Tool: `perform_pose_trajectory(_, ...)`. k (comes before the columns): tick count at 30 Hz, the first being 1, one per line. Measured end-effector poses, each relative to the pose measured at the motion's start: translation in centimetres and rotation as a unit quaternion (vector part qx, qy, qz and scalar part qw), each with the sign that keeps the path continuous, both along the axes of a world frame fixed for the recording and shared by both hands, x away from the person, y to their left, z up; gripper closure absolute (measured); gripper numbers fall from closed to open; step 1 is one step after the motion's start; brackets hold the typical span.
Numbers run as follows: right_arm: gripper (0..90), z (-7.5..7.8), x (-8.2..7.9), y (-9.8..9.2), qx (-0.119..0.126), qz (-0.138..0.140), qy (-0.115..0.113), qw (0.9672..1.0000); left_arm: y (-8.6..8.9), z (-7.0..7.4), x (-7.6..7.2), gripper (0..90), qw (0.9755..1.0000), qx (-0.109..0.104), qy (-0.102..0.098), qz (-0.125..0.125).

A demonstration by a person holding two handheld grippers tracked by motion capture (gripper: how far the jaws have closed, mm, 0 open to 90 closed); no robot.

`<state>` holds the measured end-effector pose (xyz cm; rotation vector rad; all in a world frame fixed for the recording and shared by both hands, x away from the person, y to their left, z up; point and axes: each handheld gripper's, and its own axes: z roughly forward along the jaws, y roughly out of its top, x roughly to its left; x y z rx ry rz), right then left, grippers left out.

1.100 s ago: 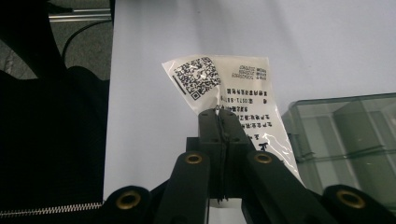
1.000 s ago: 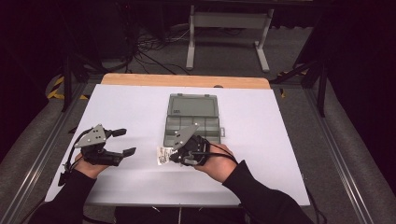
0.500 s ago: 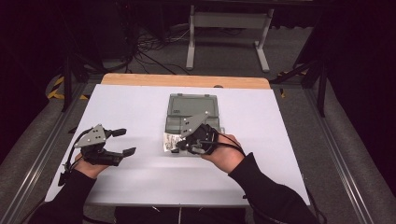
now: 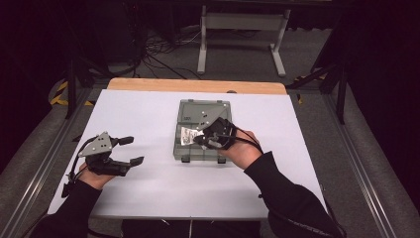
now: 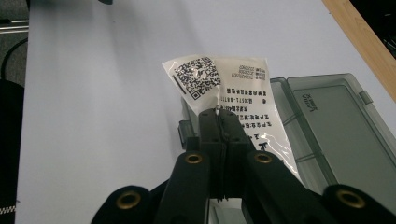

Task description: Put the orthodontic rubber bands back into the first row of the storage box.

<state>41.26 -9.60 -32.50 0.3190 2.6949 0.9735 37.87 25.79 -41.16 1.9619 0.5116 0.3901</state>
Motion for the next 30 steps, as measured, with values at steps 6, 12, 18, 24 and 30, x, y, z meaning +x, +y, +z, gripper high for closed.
perform_pose_trajectory(6,89.9,-0.3,1.5,-0.4,0.000,-0.010,0.004,0.9999,0.0,0.0,0.0,20.5,1.0000,0.000,0.000,0.000)
perform_pose_trajectory(12,89.8,-0.7,2.7,-0.7,-0.002,-0.022,0.011,0.9997,0.0,0.0,0.0,20.5,1.0000,0.000,0.000,0.000)
perform_pose_trajectory(18,89.8,-1.3,4.2,-1.3,-0.006,-0.036,0.017,0.9992,0.0,0.0,0.0,20.5,1.0000,0.000,0.000,0.000)
perform_pose_trajectory(24,89.8,-1.3,5.0,-1.8,-0.005,-0.043,0.014,0.9990,0.0,0.0,0.0,20.5,1.0000,0.001,0.001,0.000)
perform_pose_trajectory(30,89.8,-1.5,5.6,-2.0,-0.008,-0.046,0.016,0.9988,0.0,-0.1,0.0,20.5,1.0000,0.001,0.000,0.000)
